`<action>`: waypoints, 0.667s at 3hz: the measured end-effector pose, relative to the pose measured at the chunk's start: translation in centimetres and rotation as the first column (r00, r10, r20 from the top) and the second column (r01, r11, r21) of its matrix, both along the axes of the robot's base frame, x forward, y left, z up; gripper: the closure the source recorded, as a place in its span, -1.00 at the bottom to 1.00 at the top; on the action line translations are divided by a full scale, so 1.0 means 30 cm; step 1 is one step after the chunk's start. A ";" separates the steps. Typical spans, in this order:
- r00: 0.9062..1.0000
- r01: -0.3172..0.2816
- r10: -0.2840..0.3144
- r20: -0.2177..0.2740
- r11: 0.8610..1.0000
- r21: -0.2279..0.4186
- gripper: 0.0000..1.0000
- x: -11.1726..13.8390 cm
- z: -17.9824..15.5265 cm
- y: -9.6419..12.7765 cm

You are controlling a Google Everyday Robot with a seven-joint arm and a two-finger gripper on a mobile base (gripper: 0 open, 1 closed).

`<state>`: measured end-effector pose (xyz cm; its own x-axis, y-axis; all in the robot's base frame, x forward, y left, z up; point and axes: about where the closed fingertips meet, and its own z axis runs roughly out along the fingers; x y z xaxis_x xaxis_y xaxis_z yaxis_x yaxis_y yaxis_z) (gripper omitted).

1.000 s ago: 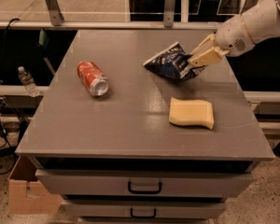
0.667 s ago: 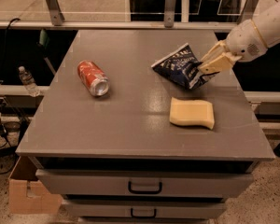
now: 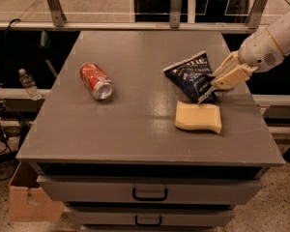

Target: Move blue chip bag near sponge

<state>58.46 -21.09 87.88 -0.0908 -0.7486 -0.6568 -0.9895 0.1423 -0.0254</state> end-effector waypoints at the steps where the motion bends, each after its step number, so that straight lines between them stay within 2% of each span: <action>1: 1.000 0.005 -0.005 0.008 1.000 0.004 -0.84 0.014 -0.002 0.008; 2: 1.000 0.009 -0.009 0.014 1.000 0.011 -1.00 0.026 -0.004 0.013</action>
Offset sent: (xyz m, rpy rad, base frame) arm 0.0037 0.0020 -0.0006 0.0034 -0.0068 -0.0045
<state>59.24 -20.71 87.77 -0.0881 -0.7408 -0.6659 -0.9878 0.1511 -0.0375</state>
